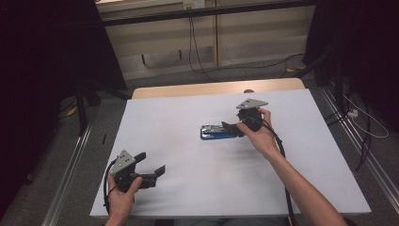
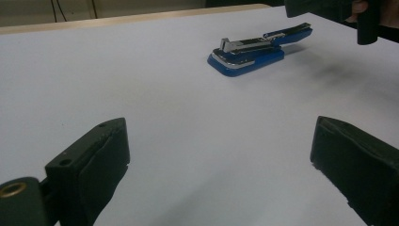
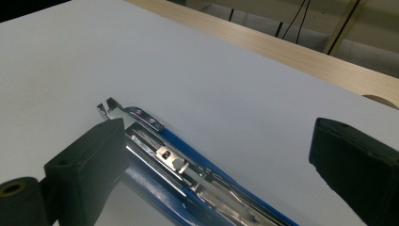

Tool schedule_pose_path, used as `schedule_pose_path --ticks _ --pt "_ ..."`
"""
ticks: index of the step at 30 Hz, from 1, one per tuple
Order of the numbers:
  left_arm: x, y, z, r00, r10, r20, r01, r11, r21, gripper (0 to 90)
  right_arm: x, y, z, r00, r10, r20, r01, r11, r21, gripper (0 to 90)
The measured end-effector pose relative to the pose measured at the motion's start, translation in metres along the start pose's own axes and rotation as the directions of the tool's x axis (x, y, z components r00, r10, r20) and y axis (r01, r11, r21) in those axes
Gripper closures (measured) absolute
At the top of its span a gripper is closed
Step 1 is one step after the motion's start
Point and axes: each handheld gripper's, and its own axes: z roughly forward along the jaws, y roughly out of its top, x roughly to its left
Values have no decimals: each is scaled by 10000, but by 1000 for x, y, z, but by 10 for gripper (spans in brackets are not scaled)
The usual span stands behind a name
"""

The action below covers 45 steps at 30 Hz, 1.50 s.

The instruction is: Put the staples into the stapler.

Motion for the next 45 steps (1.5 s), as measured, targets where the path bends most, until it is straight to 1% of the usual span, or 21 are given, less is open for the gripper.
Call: schedule_pose_path --ticks 2,3,6,9,12,14,15,18,19,22,25,30,32,34,38,41,43,45 --pt "0 0 1 10000 -30 -11 30 10000 6 52 -2 -3 -4 9999 75 70 -75 9999 -93 48" --pt "0 0 1 10000 -8 -19 8 10000 5 52 -2 -5 -5 9999 107 35 -107 9999 -118 49" --pt "-1 0 1 10000 42 -6 -42 10000 22 52 -4 -8 -10 9999 84 69 -84 9999 -133 51" --pt "0 -1 1 10000 11 -19 -11 10000 25 52 -6 -12 -15 9998 137 116 -135 9997 -217 50" --pt "0 -1 1 10000 -30 -20 30 10000 -12 52 -7 -16 -21 9994 251 248 -244 9992 -310 49" --pt "1 -1 1 9999 -153 56 153 9999 -46 52 -9 -19 -24 9991 312 291 -302 9989 -349 49" --pt "2 -1 2 9995 -302 93 303 9995 -79 52 -10 -20 -26 9989 313 353 -300 9989 -365 48" --pt "4 -1 2 9995 -325 -2 325 9994 -111 53 -10 -24 -31 9991 263 346 -249 9990 -382 47" --pt "4 -2 3 9993 -362 28 363 9993 -95 52 -10 -25 -32 9990 268 366 -252 9988 -431 47" --pt "4 -2 4 9996 -281 -29 281 9996 -5 52 -11 -28 -37 9986 329 416 -306 9980 -557 47" --pt "3 -1 3 9998 -216 -42 216 9998 -51 52 -13 -31 -42 9972 362 658 -305 9958 -867 51" --pt "3 -1 4 9998 -182 -91 182 9998 -17 52 -15 -38 -50 9953 424 865 -336 9944 -1003 47" --pt "2 -1 5 9999 -133 -53 133 9999 3 52 -16 -41 -53 9950 529 845 -440 9936 -1037 46" --pt "1 0 5 9999 -110 -33 110 9999 24 52 -17 -45 -55 9950 481 879 -386 9936 -1063 46" --pt "-2 1 5 10000 -48 28 48 10000 -59 52 -17 -54 -59 9941 632 877 -526 9916 -1182 47" --pt "-3 1 6 10000 0 31 0 10000 29 52 -16 -57 -63 9941 591 912 -472 9907 -1274 44" --pt "-4 1 8 9999 26 132 -27 9999 97 52 -14 -59 -64 9941 593 908 -478 9912 -1237 44" --pt "-6 2 9 9997 103 218 -104 9999 40 52 -13 -61 -66 9942 559 920 -446 9917 -1203 44"
